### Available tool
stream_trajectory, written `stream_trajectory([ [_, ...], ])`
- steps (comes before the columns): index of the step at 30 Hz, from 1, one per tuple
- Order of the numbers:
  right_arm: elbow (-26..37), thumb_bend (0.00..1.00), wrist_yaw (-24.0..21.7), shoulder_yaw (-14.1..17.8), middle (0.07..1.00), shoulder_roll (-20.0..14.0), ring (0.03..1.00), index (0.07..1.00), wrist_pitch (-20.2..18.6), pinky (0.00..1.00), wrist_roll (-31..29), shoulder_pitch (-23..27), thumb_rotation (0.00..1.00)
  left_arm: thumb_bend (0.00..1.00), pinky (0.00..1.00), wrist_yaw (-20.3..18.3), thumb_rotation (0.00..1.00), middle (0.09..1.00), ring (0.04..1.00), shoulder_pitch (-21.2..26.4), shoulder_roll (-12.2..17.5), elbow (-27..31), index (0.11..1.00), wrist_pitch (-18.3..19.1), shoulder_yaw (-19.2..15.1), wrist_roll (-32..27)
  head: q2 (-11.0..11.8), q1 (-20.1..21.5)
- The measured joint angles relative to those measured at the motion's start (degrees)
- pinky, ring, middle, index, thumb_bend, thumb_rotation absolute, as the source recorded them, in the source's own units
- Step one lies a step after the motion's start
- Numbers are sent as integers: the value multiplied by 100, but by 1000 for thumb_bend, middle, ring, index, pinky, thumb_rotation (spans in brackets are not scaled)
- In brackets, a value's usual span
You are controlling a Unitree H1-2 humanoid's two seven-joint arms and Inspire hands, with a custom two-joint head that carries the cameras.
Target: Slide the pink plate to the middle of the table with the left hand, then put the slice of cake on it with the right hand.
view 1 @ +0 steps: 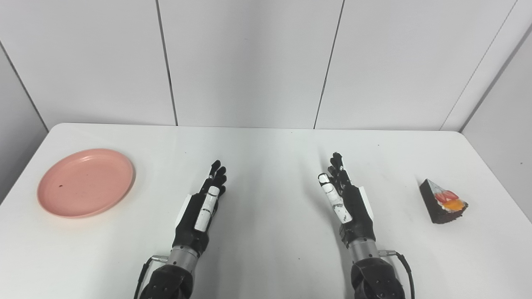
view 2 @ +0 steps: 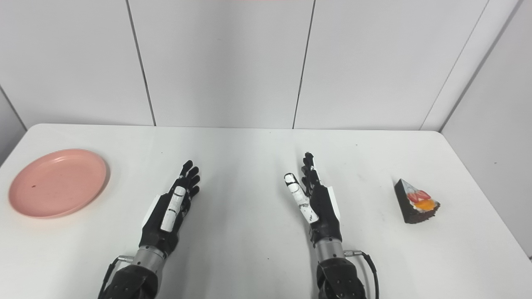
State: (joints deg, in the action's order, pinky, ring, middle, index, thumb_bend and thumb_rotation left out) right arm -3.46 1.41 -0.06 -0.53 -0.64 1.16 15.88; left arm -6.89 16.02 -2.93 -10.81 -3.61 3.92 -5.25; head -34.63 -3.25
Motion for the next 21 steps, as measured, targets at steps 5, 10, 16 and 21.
stream_trajectory([
  [5,-3,557,-3,12,1000,2,1000,1000,0,1000,-40,1,756,687,1000,-2,924,1000,1000,0,0,0,1000,-2,0,-2,0,0],
  [10,-6,550,-1,9,1000,0,1000,1000,0,1000,-8,9,776,690,1000,-7,923,1000,1000,0,0,0,1000,-2,-1,-5,0,9],
  [16,-8,554,-2,11,1000,1,1000,1000,0,1000,-12,15,766,692,1000,-8,930,1000,1000,0,5,-2,1000,-1,2,-2,9,9],
  [21,-8,530,-2,16,1000,5,1000,1000,0,1000,-39,15,747,691,1000,-7,926,1000,1000,1,5,-9,1000,-14,3,0,44,-105],
])
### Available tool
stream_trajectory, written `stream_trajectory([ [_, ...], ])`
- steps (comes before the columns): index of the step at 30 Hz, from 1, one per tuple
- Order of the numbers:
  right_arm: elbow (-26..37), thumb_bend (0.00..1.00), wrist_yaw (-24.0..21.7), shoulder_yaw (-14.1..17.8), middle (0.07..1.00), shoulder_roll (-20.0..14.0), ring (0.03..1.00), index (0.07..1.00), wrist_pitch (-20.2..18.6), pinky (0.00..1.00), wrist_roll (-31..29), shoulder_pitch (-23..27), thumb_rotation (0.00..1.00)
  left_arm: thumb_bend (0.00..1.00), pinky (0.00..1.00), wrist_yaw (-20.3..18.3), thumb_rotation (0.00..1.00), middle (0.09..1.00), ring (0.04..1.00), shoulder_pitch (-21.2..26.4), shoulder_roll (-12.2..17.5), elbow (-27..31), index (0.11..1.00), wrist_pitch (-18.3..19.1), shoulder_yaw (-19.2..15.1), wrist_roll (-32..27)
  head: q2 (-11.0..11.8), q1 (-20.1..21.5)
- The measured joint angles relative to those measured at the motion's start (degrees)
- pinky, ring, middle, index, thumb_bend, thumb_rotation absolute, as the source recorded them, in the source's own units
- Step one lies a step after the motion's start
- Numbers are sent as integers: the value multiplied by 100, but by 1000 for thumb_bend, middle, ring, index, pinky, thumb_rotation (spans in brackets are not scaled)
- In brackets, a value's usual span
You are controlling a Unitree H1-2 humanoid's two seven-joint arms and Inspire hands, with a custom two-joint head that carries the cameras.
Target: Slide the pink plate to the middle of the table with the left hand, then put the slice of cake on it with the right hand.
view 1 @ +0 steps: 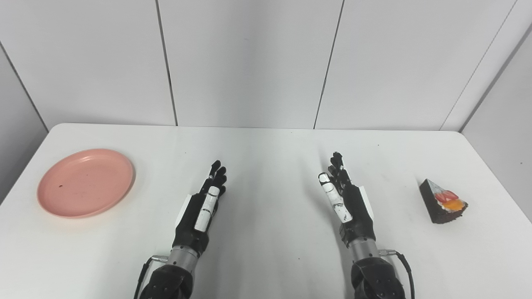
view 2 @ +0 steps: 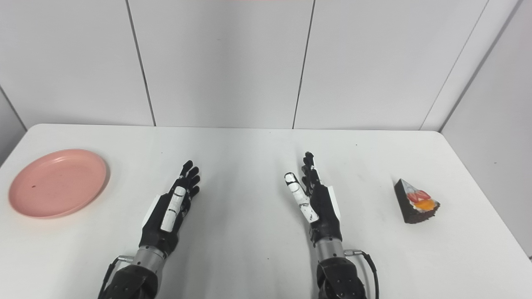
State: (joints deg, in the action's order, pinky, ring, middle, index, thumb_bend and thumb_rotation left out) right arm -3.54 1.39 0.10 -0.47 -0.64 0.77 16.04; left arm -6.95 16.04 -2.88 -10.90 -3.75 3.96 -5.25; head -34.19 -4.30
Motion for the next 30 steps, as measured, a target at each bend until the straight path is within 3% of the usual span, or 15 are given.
stream_trajectory([
  [1,0,533,-1,3,1000,0,1000,1000,0,1000,-8,0,745,691,1000,0,919,1000,1000,0,-1,-5,1000,-9,1,1,70,-218],
  [3,-6,543,-5,20,1000,-7,1000,1000,2,1000,-45,0,754,674,1000,1,917,1000,1000,12,-5,-46,1000,-46,4,1,88,-264],
  [4,-13,546,-10,31,1000,-17,1000,1000,2,1000,-76,-1,758,669,1000,5,917,1000,1000,26,-14,-92,1000,-80,7,5,184,-586],
  [5,-29,544,-19,43,1000,-34,1000,1000,9,1000,-105,-1,765,651,1000,16,921,1000,1000,48,-24,-130,1000,-109,11,10,202,-650],
  [7,-112,601,-94,89,1000,-98,1000,1000,61,1000,-184,0,786,627,1000,29,918,1000,1000,130,-52,-281,1000,-172,26,47,508,-1420],
  [9,-248,582,-135,118,1000,-191,1000,1000,122,1000,-246,-3,797,639,1000,45,954,1000,1000,233,-97,-455,1000,-218,50,121,510,-1424],
  [11,-341,547,-208,174,1000,-276,1000,1000,152,1000,-342,-6,811,687,1000,147,983,1000,1000,334,-143,-612,1000,-282,101,282,798,-1975],
  [15,-410,524,-316,283,1000,-439,1000,1000,170,1000,-489,-7,806,706,1000,335,997,1000,1000,569,-255,-1010,1000,-472,161,511,984,-2214],
  [20,-348,520,-338,336,1000,-421,1000,1000,165,1000,-637,-48,804,632,1000,572,997,1000,1000,790,-425,-1408,1000,-1230,55,612,1063,-2259],
  [27,-121,486,-339,319,1000,-397,1000,1000,140,1000,-617,-70,841,645,986,971,1000,959,968,760,-540,-1133,957,-1303,-436,467,1090,-2312],
  [30,37,454,-338,319,1000,-396,1000,1000,18,1000,-623,-119,843,669,998,1026,1000,956,964,648,-491,-795,953,-1049,-691,258,1107,-2338],
])
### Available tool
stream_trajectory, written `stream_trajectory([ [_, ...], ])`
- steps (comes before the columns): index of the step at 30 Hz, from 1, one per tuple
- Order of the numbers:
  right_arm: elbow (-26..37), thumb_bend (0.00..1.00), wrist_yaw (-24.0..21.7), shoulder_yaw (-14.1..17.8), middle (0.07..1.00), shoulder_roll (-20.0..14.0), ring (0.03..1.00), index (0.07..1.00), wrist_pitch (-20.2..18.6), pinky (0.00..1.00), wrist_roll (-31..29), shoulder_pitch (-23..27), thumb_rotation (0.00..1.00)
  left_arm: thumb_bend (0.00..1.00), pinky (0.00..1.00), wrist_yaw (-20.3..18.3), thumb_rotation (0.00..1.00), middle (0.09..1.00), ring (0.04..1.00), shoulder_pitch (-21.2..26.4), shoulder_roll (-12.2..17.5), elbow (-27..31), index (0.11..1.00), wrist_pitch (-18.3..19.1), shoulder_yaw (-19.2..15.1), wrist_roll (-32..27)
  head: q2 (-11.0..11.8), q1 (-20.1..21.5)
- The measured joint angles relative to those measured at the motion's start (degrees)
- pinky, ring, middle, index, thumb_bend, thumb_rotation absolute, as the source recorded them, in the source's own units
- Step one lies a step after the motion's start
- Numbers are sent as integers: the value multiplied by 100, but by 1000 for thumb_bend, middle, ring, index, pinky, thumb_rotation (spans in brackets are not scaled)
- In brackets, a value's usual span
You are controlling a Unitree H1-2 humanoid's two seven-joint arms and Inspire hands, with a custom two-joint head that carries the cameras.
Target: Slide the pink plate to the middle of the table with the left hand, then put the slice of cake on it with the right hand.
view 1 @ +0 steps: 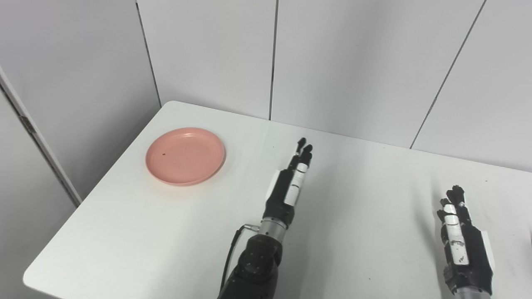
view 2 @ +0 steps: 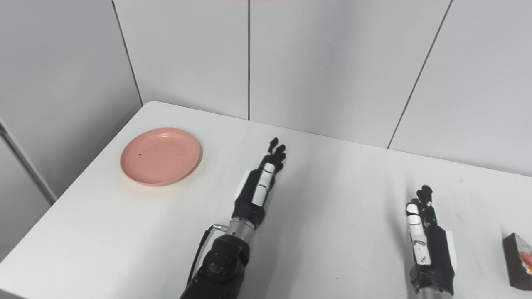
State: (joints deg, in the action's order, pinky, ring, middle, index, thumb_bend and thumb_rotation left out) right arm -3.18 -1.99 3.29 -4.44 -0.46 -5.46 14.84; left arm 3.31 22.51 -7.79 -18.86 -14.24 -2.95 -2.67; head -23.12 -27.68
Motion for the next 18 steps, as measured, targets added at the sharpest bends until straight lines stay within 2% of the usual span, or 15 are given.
stream_trajectory([
  [2,27,426,0,0,1000,1,1000,1000,-46,1000,-3,-6,834,684,977,50,1000,921,924,-27,113,246,922,331,-175,-103,9,-9],
  [5,79,413,0,-3,1000,7,1000,1000,-92,1000,-6,-13,833,701,940,301,1000,875,886,30,304,637,874,613,-498,-139,35,9],
  [10,131,399,-2,-34,1000,52,1000,1000,-94,1000,-9,-14,849,720,939,472,1000,854,868,265,664,920,849,818,-797,-186,79,0],
  [16,136,379,-2,-41,1000,36,1000,1000,-96,1000,2,-14,868,713,882,637,1000,815,819,324,787,1053,816,972,-1060,-246,132,-79],
  [18,136,367,-2,-40,1000,37,1000,1000,-96,1000,1,-15,834,721,887,690,1000,821,829,358,890,1066,821,1099,-1182,-355,141,-79],
])
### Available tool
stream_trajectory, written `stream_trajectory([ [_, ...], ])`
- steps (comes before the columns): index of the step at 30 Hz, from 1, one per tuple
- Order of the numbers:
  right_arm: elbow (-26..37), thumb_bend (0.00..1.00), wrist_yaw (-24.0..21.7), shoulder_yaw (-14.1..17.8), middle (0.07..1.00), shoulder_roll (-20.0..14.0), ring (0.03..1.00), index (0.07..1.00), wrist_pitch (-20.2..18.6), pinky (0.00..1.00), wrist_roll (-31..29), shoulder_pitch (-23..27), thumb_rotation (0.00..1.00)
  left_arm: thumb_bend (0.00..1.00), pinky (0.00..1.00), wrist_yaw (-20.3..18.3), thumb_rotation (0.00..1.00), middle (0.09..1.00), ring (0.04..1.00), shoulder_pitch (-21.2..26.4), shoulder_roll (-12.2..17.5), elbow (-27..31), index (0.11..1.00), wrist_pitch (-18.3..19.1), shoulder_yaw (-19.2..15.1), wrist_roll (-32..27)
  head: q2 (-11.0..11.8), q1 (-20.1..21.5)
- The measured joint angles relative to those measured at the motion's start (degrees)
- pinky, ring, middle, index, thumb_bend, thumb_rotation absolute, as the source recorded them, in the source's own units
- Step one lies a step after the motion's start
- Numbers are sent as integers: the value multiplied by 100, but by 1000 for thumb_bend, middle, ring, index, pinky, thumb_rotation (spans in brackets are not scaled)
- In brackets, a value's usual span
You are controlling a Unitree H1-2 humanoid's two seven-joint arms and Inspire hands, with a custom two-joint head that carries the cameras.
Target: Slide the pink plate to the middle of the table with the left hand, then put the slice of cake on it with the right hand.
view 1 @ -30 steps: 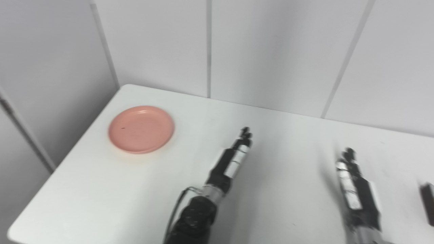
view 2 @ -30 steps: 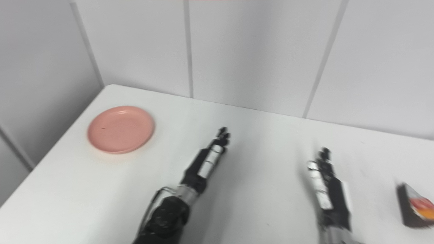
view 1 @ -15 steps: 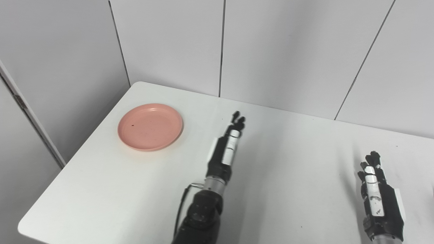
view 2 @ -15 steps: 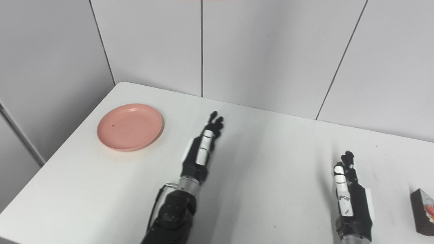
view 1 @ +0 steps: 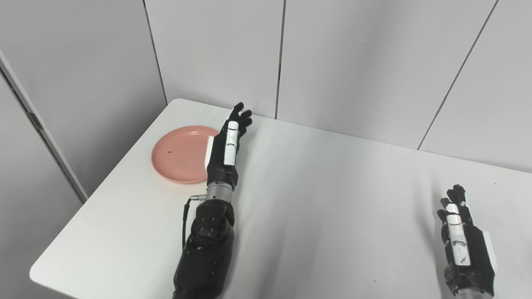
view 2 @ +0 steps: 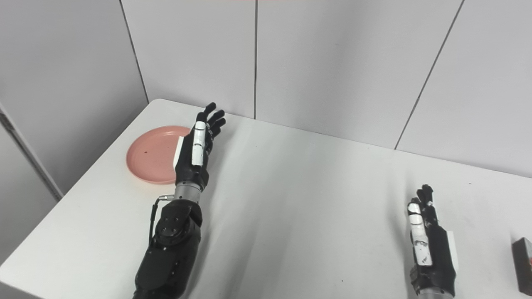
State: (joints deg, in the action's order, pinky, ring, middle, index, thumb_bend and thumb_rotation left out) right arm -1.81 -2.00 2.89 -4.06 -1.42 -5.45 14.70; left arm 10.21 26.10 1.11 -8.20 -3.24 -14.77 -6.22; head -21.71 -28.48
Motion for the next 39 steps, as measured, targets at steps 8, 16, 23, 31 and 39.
stream_trajectory([
  [8,2,349,18,39,1000,73,1000,1000,0,1000,-37,0,781,730,864,34,1000,815,828,136,439,22,820,102,-442,-388,53,-26],
  [16,3,315,26,66,1000,81,1000,1000,1,1000,-38,0,775,749,812,134,1000,782,791,147,808,-483,785,-49,-949,-659,53,-26],
  [23,47,289,25,66,1000,85,1000,1000,1,1000,-53,0,779,781,815,183,1000,773,790,153,1038,-824,788,-311,-1131,-662,44,-70],
  [31,109,283,28,68,1000,89,1000,1000,-1,1000,-84,-4,770,777,850,330,1000,779,801,153,1246,-1093,789,-475,-1208,-648,44,-79],
  [39,144,255,39,71,1000,85,1000,1000,-14,1000,-162,-15,763,759,838,443,1000,762,774,153,1411,-1465,779,-608,-1271,-648,44,-140],
])
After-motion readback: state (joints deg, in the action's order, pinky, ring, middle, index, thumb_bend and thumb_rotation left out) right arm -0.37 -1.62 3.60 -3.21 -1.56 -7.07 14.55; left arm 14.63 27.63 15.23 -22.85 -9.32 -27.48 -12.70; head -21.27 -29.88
